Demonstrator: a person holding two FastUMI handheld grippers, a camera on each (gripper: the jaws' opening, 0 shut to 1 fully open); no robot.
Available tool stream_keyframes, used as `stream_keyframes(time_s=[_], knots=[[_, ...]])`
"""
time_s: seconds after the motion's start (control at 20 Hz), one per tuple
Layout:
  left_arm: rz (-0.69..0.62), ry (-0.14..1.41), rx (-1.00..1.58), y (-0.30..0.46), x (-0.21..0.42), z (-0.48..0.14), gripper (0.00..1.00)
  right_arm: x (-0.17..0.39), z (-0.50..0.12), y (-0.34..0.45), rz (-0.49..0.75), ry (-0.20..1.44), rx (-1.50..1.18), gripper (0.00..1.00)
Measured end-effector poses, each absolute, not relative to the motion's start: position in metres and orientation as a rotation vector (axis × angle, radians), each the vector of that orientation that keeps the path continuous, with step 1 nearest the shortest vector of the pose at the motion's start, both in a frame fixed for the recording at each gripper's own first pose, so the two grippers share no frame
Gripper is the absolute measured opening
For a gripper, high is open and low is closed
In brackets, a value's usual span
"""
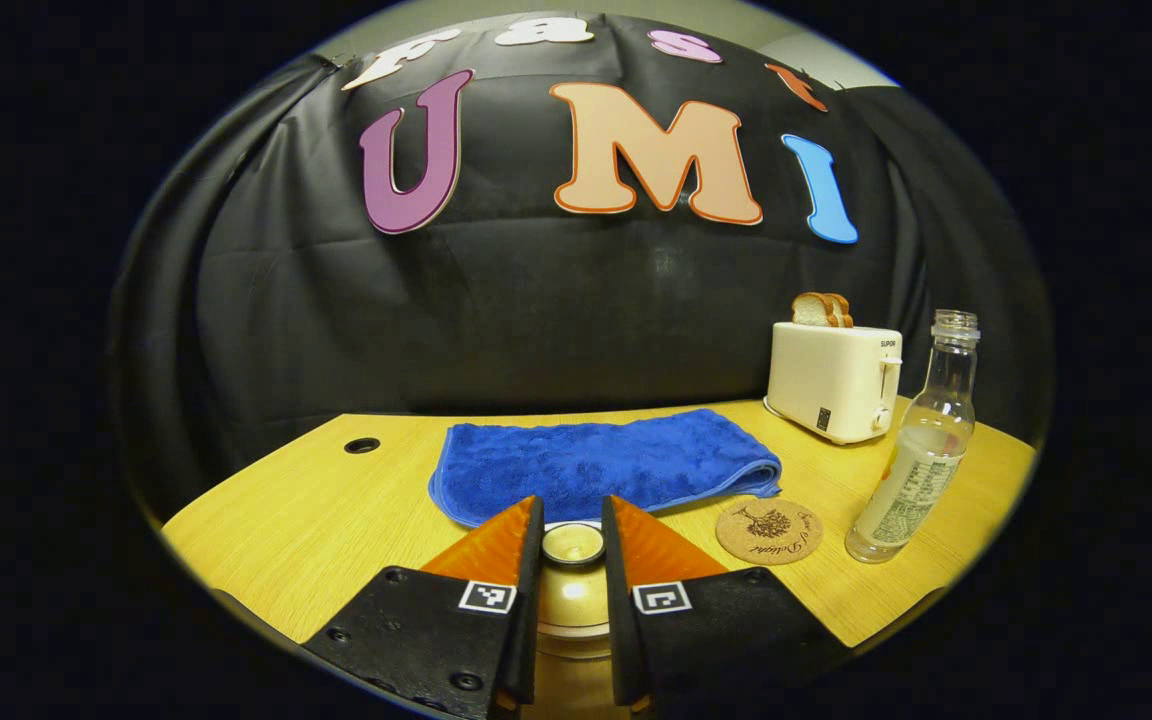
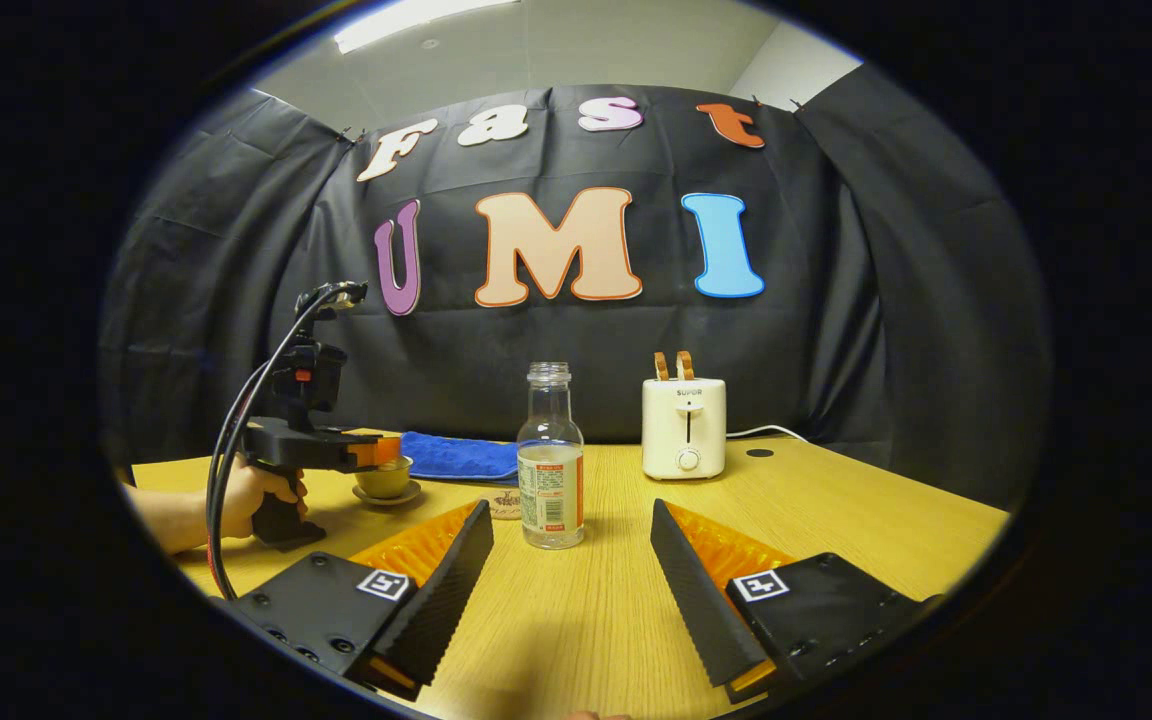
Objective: Open the teacup lid with one hand, grasp the water bottle and pour water into the teacup with the other hand; after pouring, place the water bottle on the coaster and then close the teacup lid.
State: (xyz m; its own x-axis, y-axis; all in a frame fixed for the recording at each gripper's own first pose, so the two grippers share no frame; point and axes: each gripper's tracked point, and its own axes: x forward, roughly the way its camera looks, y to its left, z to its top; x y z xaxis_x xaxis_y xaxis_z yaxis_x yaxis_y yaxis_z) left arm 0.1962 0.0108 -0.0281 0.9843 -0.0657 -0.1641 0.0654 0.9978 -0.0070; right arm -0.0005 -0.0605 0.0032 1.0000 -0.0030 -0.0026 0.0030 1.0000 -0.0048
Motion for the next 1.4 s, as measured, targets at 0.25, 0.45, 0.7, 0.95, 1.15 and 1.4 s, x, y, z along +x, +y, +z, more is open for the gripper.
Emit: stream_keyframes(time_s=[0.25,0.45,0.7,0.95,1.15,1.4], knots=[[-0.076,0.120,-0.033,0.010,0.191,-0.020,0.23,-0.001,0.003,-0.060,-0.003,0.003,-0.005,0.97],[-0.084,0.054,-0.051,0.012,0.185,0.000,0.21,-0.001,0.002,-0.061,-0.005,0.002,-0.005,0.97],[-0.124,0.007,-0.061,0.007,0.161,0.018,0.20,0.006,0.003,-0.066,-0.020,0.002,-0.005,0.97],[-0.121,0.011,-0.007,0.026,0.116,0.010,0.20,0.028,0.001,-0.061,-0.017,0.004,-0.004,0.97],[-0.101,0.033,-0.011,0.042,0.090,-0.004,0.20,0.056,-0.001,-0.045,0.012,0.009,-0.003,1.00],[-0.063,0.030,0.019,0.062,0.082,-0.005,0.20,0.094,-0.002,-0.035,-0.002,0.009,-0.002,1.00]])
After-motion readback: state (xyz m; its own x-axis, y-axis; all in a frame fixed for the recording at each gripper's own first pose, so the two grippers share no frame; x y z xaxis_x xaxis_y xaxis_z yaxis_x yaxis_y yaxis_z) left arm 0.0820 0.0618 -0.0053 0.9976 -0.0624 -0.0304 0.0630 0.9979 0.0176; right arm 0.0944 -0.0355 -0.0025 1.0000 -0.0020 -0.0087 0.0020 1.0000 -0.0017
